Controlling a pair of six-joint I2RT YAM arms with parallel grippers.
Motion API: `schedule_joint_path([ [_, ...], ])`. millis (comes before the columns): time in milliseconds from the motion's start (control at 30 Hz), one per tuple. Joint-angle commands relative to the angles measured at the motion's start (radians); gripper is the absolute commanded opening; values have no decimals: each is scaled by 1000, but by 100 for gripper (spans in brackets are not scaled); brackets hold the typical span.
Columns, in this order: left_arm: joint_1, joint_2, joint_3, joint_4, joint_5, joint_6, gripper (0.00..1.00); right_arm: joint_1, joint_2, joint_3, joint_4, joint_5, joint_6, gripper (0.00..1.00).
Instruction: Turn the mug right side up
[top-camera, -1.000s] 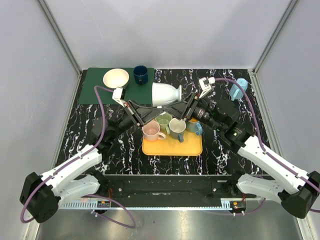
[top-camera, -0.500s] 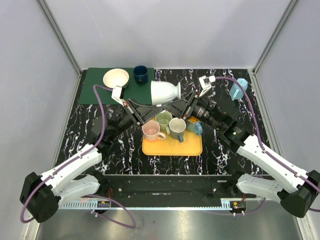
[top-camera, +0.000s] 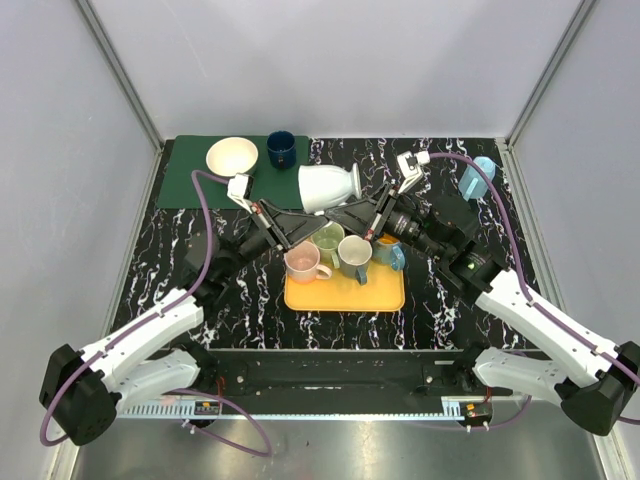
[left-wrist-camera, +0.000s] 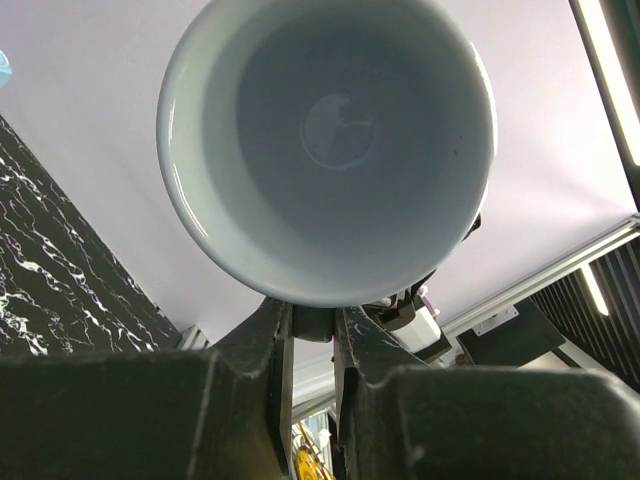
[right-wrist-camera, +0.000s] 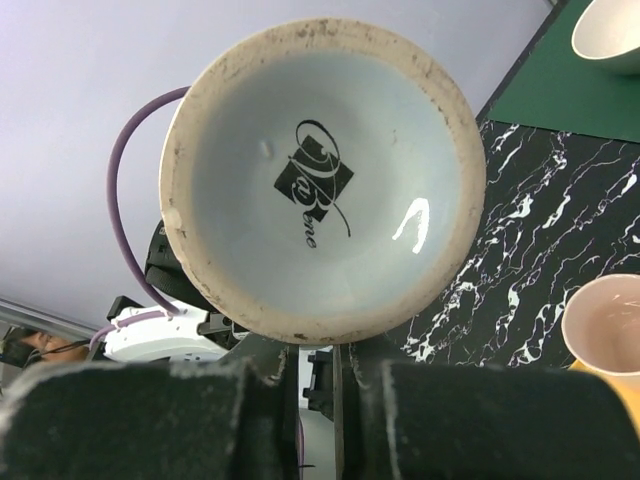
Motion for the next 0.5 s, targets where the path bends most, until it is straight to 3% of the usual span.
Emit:
schedule_joint_path([
  [0, -32, 4, 29, -25, 98, 33, 0, 9, -5, 24, 45, -18, -42, 0],
  [100, -26, 1, 11, -11, 98, 27, 4, 9, -39, 20, 0, 11, -68, 0],
  [367, -9, 8, -24, 121, 101, -28, 38, 9, -97, 3, -38, 22, -90, 0],
  [467, -5, 11, -32, 147, 106, -38, 42, 9, -114, -3, -40, 28, -88, 0],
])
